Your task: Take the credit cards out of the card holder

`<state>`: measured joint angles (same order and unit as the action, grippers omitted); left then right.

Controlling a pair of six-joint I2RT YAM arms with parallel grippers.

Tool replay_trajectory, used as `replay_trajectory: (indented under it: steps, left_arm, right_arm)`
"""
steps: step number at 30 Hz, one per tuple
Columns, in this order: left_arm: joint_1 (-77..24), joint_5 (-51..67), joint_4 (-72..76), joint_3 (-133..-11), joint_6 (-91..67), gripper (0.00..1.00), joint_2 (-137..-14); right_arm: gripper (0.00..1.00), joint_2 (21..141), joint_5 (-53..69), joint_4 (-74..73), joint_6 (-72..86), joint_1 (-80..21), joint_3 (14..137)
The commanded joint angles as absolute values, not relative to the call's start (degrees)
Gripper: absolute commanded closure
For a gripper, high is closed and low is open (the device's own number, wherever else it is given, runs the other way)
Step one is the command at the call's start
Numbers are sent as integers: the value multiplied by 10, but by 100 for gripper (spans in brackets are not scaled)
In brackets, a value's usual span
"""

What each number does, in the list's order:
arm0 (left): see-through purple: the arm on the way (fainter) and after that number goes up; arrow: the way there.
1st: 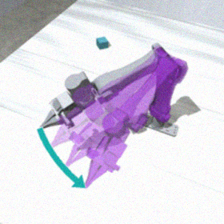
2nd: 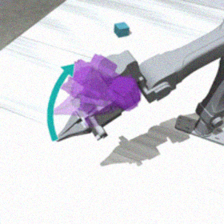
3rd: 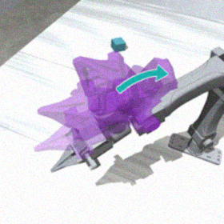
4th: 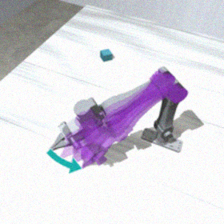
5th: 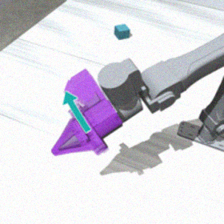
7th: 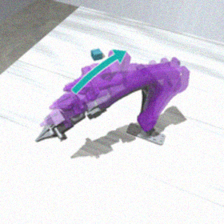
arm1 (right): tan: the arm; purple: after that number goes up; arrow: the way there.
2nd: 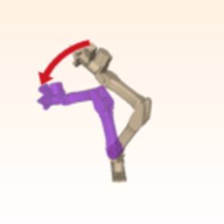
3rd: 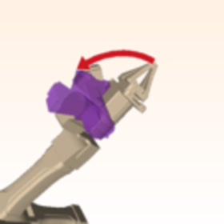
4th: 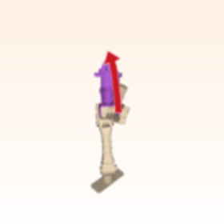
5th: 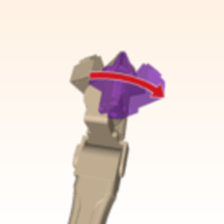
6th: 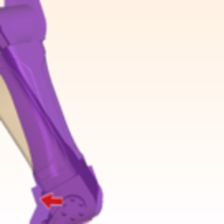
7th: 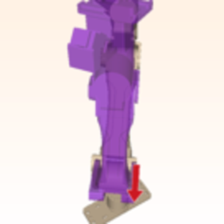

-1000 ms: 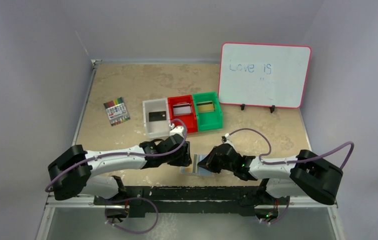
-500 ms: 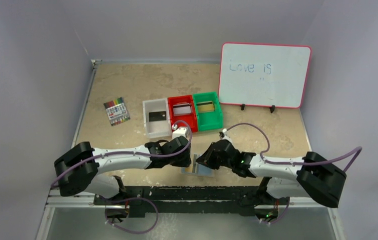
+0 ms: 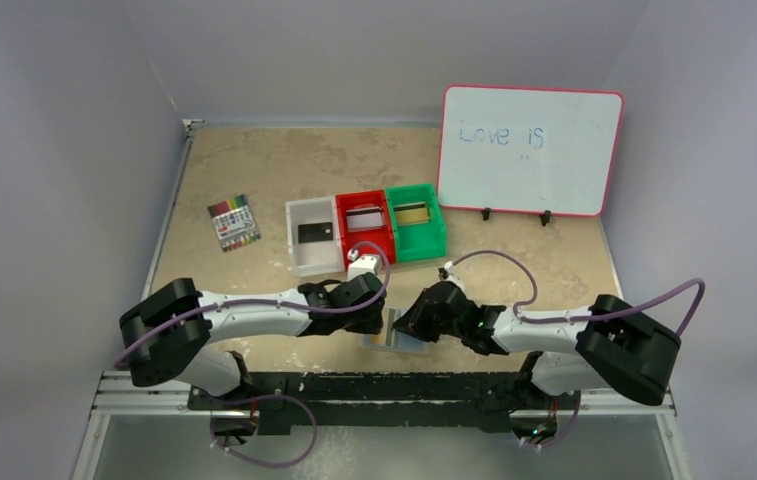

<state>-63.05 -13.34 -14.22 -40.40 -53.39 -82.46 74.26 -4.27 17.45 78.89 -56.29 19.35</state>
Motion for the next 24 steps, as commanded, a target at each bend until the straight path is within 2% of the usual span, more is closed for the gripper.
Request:
replay_trajectory:
  steps: [1,6,13,19,20,22,24]
  left_arm:
    - [-633,-102,-92,-399,-526,60,-833]
    - [-635,-94,-81,-394,-531,67,-838]
    - [-638,-115,-103,-395,-531,81,-841]
    - [-641,-125,-114,-404,-525,88,-852]
    - [-642,-127,-116,-405,-525,89,-853]
    - [-643,-131,-121,-408,-524,88,-853]
    - [-644,-136,-123,-411,-524,83,-847]
  right_arm:
    - [79,757,-27,219,800,-561,171]
    - [82,762,-22,245,804,-560,161]
    - [85,742,-17,287,815,-555,134]
    - [80,722,-3,325,816,-548,119]
    - [77,722,0,323,814,-547,122]
    - [79,723,1,324,813,-544,123]
    - [79,725,0,321,816,-542,123]
